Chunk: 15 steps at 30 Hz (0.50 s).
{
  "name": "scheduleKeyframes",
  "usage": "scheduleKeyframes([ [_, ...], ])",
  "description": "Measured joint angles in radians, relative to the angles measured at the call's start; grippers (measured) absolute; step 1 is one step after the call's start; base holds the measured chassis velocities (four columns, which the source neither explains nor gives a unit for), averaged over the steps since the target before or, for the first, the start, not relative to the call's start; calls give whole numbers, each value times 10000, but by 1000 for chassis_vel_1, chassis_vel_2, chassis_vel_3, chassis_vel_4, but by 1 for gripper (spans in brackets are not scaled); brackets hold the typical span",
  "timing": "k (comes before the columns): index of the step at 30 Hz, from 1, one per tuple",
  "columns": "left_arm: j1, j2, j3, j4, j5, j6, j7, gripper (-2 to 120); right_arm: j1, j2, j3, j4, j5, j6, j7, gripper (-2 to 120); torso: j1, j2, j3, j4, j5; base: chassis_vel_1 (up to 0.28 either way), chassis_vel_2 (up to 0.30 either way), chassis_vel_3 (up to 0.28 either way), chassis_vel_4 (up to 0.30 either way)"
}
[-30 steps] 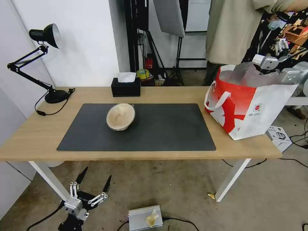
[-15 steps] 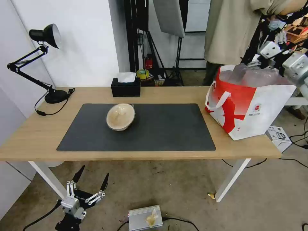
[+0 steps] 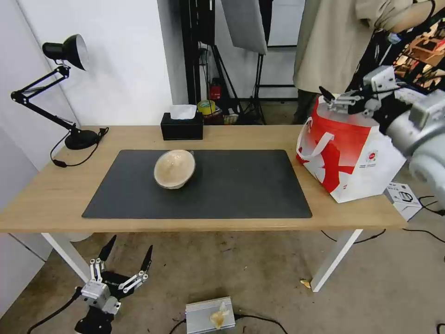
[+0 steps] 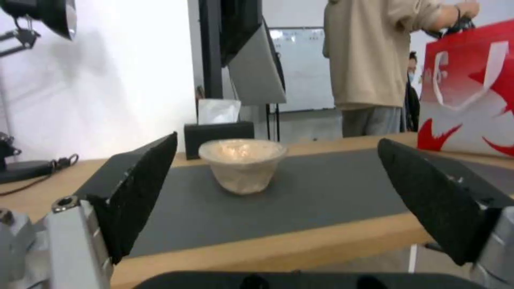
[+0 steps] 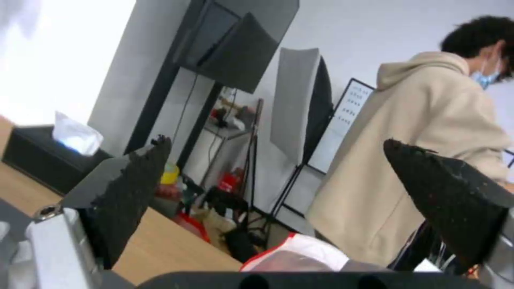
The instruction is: Pick up the trash from the table and place it into the takeout bag.
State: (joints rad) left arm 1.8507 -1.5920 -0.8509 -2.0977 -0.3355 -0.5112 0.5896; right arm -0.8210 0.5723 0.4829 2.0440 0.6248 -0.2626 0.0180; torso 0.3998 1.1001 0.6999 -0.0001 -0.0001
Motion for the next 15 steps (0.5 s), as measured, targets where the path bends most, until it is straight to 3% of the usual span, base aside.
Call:
scheduleKeyframes([
  [7, -45, -1, 351, -358, 187, 59, -324, 100, -2593, 1212, 1574, 1131, -250, 372, 96, 100, 1, -1, 0, 0, 3, 0, 0, 0, 0],
  [12, -62, -3, 429, -530, 231, 130, -398, 100, -3745, 1855, 2057, 1580, -608, 516, 39, 100, 1, 0, 0, 0, 1, 0, 0, 0, 0],
  [15, -61, -5, 442, -758, 242, 227, -530, 100, -4990, 2707, 2565, 2032, -1152, 782, -206, 100, 1, 0, 0, 0, -1, 0, 0, 0, 0],
])
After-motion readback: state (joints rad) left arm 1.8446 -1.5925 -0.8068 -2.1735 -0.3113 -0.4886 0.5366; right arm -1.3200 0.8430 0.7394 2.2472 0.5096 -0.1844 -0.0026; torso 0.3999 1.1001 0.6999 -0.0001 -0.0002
